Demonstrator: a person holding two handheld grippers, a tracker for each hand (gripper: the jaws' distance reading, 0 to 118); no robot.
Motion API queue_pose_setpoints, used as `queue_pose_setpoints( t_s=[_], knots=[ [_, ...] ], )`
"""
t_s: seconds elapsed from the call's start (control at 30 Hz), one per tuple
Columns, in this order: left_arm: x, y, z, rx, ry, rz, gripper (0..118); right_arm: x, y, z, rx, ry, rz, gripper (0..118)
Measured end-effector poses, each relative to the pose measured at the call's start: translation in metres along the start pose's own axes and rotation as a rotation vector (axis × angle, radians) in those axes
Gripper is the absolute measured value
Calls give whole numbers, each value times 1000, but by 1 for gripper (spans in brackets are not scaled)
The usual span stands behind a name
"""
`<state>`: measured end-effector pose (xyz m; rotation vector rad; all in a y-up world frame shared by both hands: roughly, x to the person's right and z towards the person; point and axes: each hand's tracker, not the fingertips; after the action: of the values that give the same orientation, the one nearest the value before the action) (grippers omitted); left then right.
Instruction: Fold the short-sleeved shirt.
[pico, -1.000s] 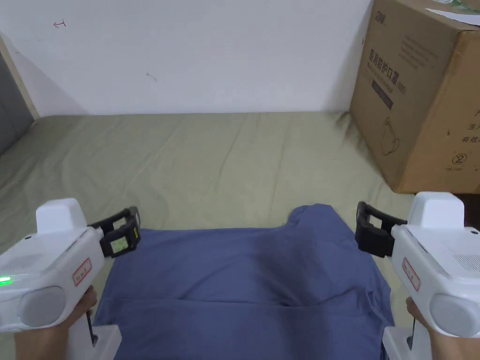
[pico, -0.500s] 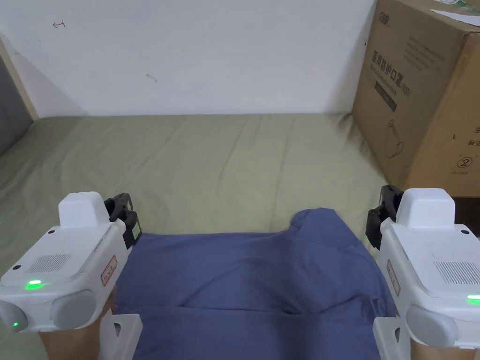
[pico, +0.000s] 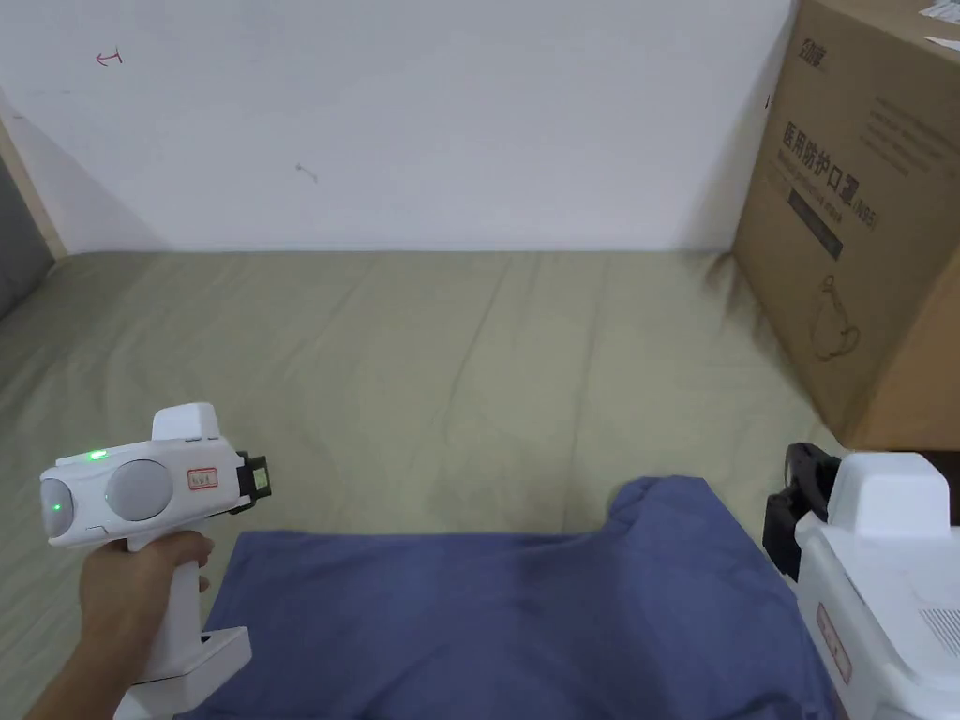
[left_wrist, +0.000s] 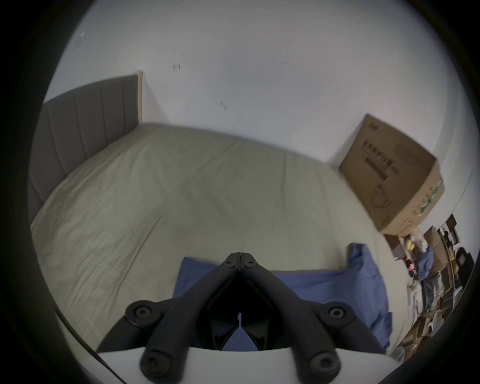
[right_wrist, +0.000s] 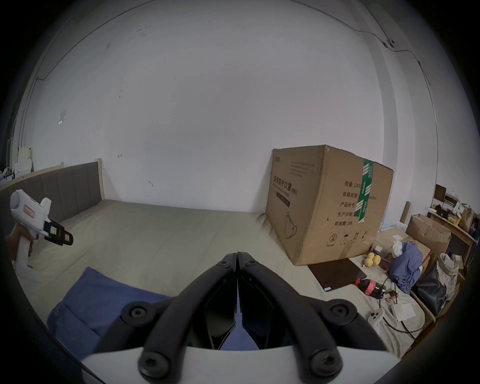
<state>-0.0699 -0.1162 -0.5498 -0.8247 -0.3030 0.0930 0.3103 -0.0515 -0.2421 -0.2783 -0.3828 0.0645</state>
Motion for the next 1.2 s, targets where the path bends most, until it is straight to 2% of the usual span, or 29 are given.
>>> queue_pose_setpoints(
  t_s=[0.13,0.17,0.23,0.27,0.3,0.33,0.37,0.4,0.43,0.47,0.53,0.57,0.6,0.63,0.67,0.73,0.8,0.83,0.9,0.93,1.0,1.07,1.1,1.13,1.2],
  knots=[
    [-14,4,-55,-104,65,-32,0,-2,-9,-28,-43,-3,8,0],
    [-17,3,-69,-136,85,-52,4,-2,-12,-35,-53,-4,9,0],
    [-22,0,-90,-196,123,-64,24,-3,-18,-48,-75,-10,11,0],
    [-26,-2,-100,-232,136,-63,52,-2,-22,-53,-87,-11,10,0],
    [-29,-3,-107,-238,129,-50,69,-2,-25,-58,-102,-12,7,0],
    [-31,-5,-112,-244,121,-50,77,-2,-28,-64,-113,-10,6,0],
    [-32,-7,-117,-268,121,-55,77,-3,-31,-70,-124,-11,8,0],
    [-32,-9,-122,-276,133,-60,95,-2,-35,-74,-134,-16,10,0],
    [-31,-12,-125,-278,147,-65,103,-3,-38,-78,-141,-16,10,0],
    [-33,-14,-130,-271,160,-77,104,-4,-40,-82,-150,-17,10,0],
    [-32,-17,-137,-289,164,-92,102,-4,-45,-88,-166,-17,3,0],
    [-31,-19,-142,-299,162,-91,90,-5,-47,-89,-172,-17,-2,0],
    [-39,-21,-155,-313,162,-97,72,-5,-49,-91,-177,-18,-7,0],
    [-40,-24,-160,-342,135,-102,46,-6,-50,-93,-180,-18,-9,0],
    [-37,-28,-163,-360,108,-101,36,-4,-51,-94,-188,-19,-11,0],
    [-31,-30,-160,-323,158,-124,31,0,-53,-100,-210,-14,-33,0],
    [-29,-26,-157,-326,145,-114,0,9,-56,-110,-236,-3,-74,0],
    [-29,-24,-153,-302,98,-107,0,14,-57,-116,-259,-4,-93,0],
    [-22,-24,-134,-248,108,-124,0,28,-63,-139,-347,-4,-130,3],
    [-20,-23,-125,-215,94,-135,0,35,-67,-150,-391,-18,-162,12],
    [-24,-20,-113,-186,58,-132,0,51,-77,-176,-491,-14,-198,51],
    [-22,-18,-97,-151,34,-152,0,61,-90,-203,-538,3,-185,91],
    [-21,-17,-90,-150,33,-164,0,64,-96,-217,-583,-6,-159,97],
    [-17,-17,-80,-139,28,-173,0,64,-102,-229,-616,-15,-113,97],
    [-12,-15,-67,-133,25,-181,0,61,-112,-247,-656,-42,-101,97]
  ],
)
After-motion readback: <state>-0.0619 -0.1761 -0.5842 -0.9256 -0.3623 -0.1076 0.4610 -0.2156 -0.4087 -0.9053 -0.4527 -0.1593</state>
